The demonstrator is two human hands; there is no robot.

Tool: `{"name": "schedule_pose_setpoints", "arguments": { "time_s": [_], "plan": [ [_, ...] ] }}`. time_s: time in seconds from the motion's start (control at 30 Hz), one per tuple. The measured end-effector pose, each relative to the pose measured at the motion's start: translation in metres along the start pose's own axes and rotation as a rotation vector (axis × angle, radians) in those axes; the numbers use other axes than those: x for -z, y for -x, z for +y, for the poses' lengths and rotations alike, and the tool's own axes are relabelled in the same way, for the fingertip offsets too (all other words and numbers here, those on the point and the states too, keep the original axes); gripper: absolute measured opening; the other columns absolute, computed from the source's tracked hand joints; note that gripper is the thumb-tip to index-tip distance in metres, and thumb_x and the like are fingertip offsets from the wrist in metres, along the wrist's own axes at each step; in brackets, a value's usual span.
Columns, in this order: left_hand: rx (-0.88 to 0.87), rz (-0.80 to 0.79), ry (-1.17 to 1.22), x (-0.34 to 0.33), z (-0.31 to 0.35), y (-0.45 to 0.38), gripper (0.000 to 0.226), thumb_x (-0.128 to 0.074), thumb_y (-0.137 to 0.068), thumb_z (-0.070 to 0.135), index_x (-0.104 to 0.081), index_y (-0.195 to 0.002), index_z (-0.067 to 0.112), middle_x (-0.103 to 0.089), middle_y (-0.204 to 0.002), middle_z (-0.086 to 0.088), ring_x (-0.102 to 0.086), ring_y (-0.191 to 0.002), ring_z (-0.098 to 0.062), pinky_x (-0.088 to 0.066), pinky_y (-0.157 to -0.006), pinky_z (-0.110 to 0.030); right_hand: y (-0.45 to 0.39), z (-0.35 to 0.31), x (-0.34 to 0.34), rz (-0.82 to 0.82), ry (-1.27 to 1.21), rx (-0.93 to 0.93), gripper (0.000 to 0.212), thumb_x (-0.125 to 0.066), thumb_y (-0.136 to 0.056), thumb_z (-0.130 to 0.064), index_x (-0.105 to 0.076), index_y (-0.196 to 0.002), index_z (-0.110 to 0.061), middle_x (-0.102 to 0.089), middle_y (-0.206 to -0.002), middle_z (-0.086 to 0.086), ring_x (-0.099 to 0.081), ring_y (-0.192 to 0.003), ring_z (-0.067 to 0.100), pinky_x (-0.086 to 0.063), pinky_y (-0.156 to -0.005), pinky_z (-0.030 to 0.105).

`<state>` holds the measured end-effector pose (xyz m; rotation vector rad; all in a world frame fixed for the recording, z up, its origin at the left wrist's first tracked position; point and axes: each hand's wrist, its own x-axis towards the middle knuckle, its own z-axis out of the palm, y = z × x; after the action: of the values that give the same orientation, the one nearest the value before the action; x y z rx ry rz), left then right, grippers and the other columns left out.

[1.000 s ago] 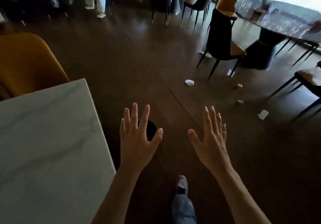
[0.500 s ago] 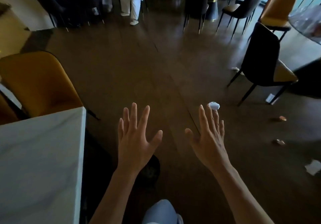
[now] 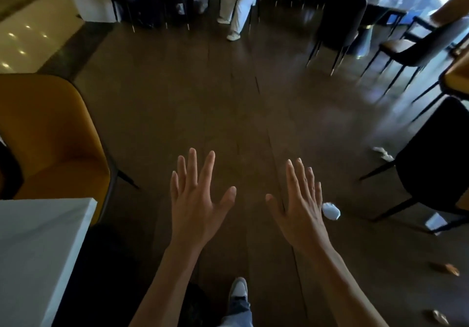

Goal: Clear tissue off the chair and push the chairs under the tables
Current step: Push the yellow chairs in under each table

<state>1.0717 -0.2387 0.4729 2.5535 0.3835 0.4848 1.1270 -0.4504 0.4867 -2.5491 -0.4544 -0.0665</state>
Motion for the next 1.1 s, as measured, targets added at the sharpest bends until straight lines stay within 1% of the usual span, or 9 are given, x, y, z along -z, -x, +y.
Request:
{"name": "schedule_pose_setpoints", "arguments": {
  "time_s": [0.1,0.23,0.47,0.6,0.67,0.77,0.83,0.97,1.1],
  "plan": [
    [0.037,0.034,-0.016,-0.004,0.005,-0.059,0.081,-0.032,-0.091,0.077,-0.007,-0.158,0.040,0.006,-0.169,0.000,0.012,-0.154,-0.021,0.000,-0.123,-0.046,-0.068,0.003,0.004,-0.009,-0.016,0.036,0.080,-0.033,-0.090,-0.063,0.005,-0.155,-0.034,0.005,-0.166,0.000,0.013,-0.151,0.021,0.000,-0.122,0.051],
    [0.101,0.078,-0.034,-0.008,-0.005,-0.120,0.081,-0.033,-0.091,0.076,-0.007,-0.159,0.039,0.007,-0.168,0.000,0.011,-0.154,-0.021,-0.001,-0.123,-0.046,-0.148,0.001,-0.004,-0.053,-0.043,0.085,0.080,-0.031,-0.090,-0.065,0.007,-0.154,-0.035,0.007,-0.166,-0.002,0.014,-0.150,0.019,0.002,-0.122,0.049],
    [0.235,0.134,-0.079,-0.035,-0.040,-0.229,0.079,-0.034,-0.091,0.077,-0.003,-0.157,0.045,0.009,-0.168,0.003,0.012,-0.154,-0.019,0.002,-0.121,-0.042,-0.297,-0.007,-0.048,-0.128,-0.096,0.198,0.080,-0.027,-0.089,-0.068,0.005,-0.154,-0.036,0.009,-0.165,-0.005,0.017,-0.150,0.017,0.005,-0.121,0.046],
    [0.295,0.153,-0.087,-0.050,-0.062,-0.310,0.080,-0.033,-0.090,0.077,-0.001,-0.157,0.046,0.010,-0.168,0.003,0.014,-0.153,-0.018,0.004,-0.121,-0.041,-0.394,-0.012,-0.078,-0.175,-0.151,0.252,0.078,-0.032,-0.092,-0.065,0.009,-0.153,-0.039,0.011,-0.165,-0.007,0.021,-0.149,0.014,0.008,-0.121,0.044],
    [0.334,0.166,-0.104,-0.051,-0.071,-0.353,0.081,-0.032,-0.089,0.078,0.000,-0.157,0.046,0.012,-0.167,0.004,0.016,-0.153,-0.016,0.004,-0.122,-0.041,-0.446,-0.020,-0.090,-0.210,-0.162,0.277,0.079,-0.030,-0.091,-0.067,0.010,-0.153,-0.040,0.012,-0.164,-0.007,0.021,-0.149,0.014,0.009,-0.121,0.044],
    [0.379,0.211,-0.123,-0.046,-0.088,-0.412,0.081,-0.031,-0.088,0.078,0.000,-0.156,0.046,0.013,-0.167,0.006,0.019,-0.152,-0.013,0.006,-0.121,-0.038,-0.519,-0.044,-0.107,-0.255,-0.187,0.336,0.081,-0.021,-0.086,-0.075,0.012,-0.152,-0.041,0.014,-0.163,-0.008,0.021,-0.149,0.015,0.009,-0.121,0.044],
    [0.422,0.238,-0.136,-0.041,-0.102,-0.443,0.082,-0.032,-0.088,0.077,-0.002,-0.157,0.044,0.012,-0.167,0.006,0.017,-0.152,-0.013,0.004,-0.121,-0.039,-0.560,-0.064,-0.120,-0.287,-0.192,0.372,0.082,-0.017,-0.084,-0.078,0.013,-0.151,-0.042,0.014,-0.164,-0.008,0.020,-0.149,0.016,0.009,-0.120,0.044],
    [0.508,0.289,-0.167,-0.028,-0.139,-0.489,0.081,-0.030,-0.088,0.079,0.002,-0.155,0.048,0.013,-0.166,0.007,0.018,-0.152,-0.011,0.001,-0.122,-0.040,-0.624,-0.112,-0.154,-0.356,-0.211,0.474,0.078,-0.016,-0.084,-0.080,0.020,-0.147,-0.048,0.017,-0.163,-0.010,0.023,-0.148,0.013,0.012,-0.119,0.042],
    [0.629,0.406,-0.160,-0.010,-0.202,-0.529,0.083,-0.024,-0.084,0.085,0.002,-0.155,0.049,0.012,-0.167,0.008,0.023,-0.149,-0.006,0.004,-0.121,-0.038,-0.689,-0.175,-0.210,-0.438,-0.204,0.591,0.078,-0.017,-0.085,-0.079,0.022,-0.146,-0.050,0.022,-0.161,-0.014,0.028,-0.145,0.007,0.016,-0.117,0.039]
  ]
}}
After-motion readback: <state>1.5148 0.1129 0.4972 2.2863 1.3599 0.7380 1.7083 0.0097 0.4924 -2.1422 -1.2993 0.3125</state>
